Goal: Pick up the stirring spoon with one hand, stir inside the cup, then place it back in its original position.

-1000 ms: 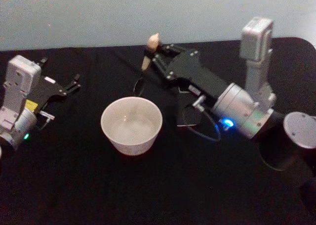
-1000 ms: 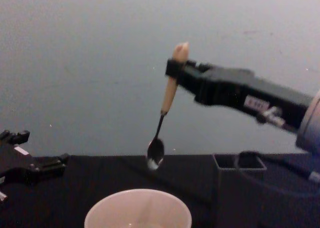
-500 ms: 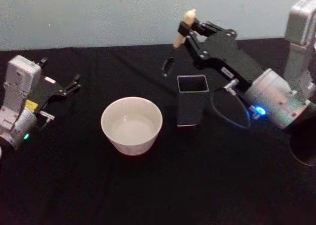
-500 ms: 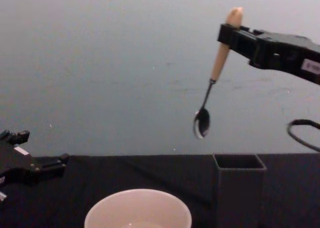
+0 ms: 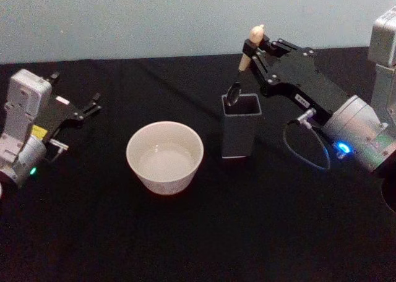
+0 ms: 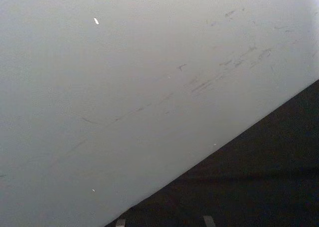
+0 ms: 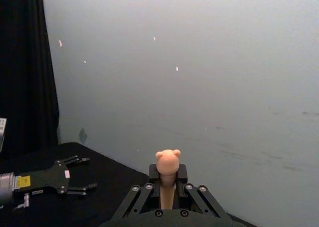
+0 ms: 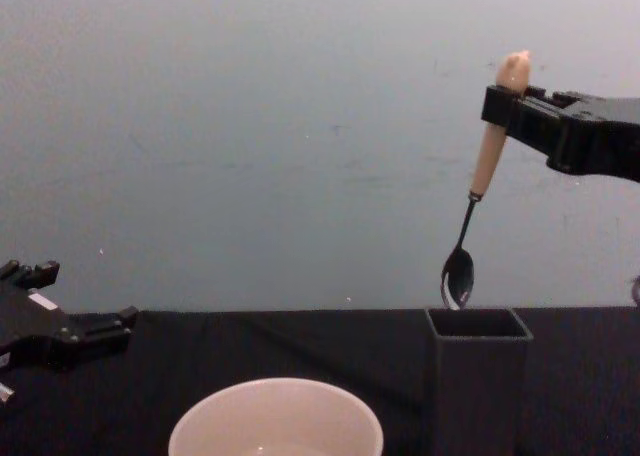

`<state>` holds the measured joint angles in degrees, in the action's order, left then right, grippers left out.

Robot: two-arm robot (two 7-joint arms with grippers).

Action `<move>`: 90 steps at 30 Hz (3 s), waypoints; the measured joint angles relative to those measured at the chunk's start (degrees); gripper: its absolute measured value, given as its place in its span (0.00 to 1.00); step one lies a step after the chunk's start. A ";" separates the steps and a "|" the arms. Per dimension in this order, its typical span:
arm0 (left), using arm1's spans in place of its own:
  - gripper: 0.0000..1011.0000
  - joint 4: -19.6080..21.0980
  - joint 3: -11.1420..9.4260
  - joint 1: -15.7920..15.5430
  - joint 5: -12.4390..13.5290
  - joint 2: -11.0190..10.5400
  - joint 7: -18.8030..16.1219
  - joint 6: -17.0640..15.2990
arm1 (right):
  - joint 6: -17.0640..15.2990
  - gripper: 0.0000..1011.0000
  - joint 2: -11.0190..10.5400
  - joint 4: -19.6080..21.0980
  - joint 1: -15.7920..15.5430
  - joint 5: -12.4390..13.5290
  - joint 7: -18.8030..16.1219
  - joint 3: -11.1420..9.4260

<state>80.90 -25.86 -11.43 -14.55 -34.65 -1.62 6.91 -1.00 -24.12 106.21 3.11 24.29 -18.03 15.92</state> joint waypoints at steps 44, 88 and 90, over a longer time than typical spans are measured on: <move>0.99 0.00 0.00 0.00 0.00 0.00 0.00 0.00 | -5.27 0.19 4.23 -8.23 -0.67 -11.22 3.01 1.86; 0.99 0.00 0.00 0.00 0.00 0.00 0.00 0.00 | -5.14 0.92 4.49 -8.49 -0.50 -11.63 2.94 1.85; 0.99 0.00 0.00 0.00 0.00 0.00 0.00 0.00 | -5.14 0.97 4.49 -8.49 -0.50 -11.62 2.94 1.85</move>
<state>80.90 -25.86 -11.43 -14.55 -34.65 -1.62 6.91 -6.15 -19.63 97.72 2.61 12.67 -15.09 17.76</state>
